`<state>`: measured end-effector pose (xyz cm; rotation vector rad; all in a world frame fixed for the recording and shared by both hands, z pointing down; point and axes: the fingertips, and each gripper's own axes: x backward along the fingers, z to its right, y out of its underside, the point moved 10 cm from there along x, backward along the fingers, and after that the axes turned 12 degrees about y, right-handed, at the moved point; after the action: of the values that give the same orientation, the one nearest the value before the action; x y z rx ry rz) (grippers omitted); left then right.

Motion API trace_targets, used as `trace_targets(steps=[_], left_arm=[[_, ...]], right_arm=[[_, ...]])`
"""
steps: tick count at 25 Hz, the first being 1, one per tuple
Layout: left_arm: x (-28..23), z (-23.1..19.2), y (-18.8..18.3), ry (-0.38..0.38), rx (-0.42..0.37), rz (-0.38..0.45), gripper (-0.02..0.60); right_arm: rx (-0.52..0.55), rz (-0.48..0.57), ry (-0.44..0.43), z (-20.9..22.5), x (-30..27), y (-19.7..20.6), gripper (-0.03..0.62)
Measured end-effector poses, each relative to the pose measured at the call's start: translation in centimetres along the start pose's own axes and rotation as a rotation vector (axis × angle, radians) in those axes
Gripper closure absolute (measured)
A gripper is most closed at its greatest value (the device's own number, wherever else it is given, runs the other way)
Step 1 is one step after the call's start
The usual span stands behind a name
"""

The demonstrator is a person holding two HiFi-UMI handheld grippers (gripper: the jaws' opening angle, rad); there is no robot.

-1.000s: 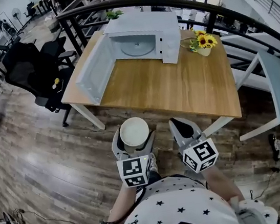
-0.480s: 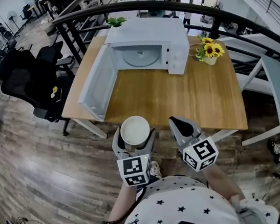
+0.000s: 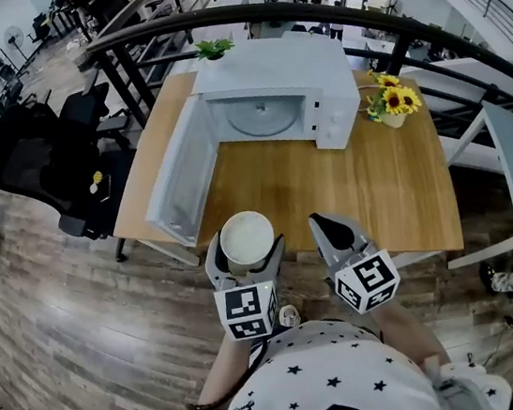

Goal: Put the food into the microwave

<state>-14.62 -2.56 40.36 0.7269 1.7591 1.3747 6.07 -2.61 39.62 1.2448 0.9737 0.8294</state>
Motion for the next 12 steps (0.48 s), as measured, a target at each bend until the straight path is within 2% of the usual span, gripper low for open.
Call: trace_targets(steps=[12], left_arm=[[-3.8, -3.9, -0.5, 0.037, 0.004, -0.002, 0.095]], right_arm=[[0.008, -0.008, 0.032, 0.4, -4.5, -0.1, 0.589]])
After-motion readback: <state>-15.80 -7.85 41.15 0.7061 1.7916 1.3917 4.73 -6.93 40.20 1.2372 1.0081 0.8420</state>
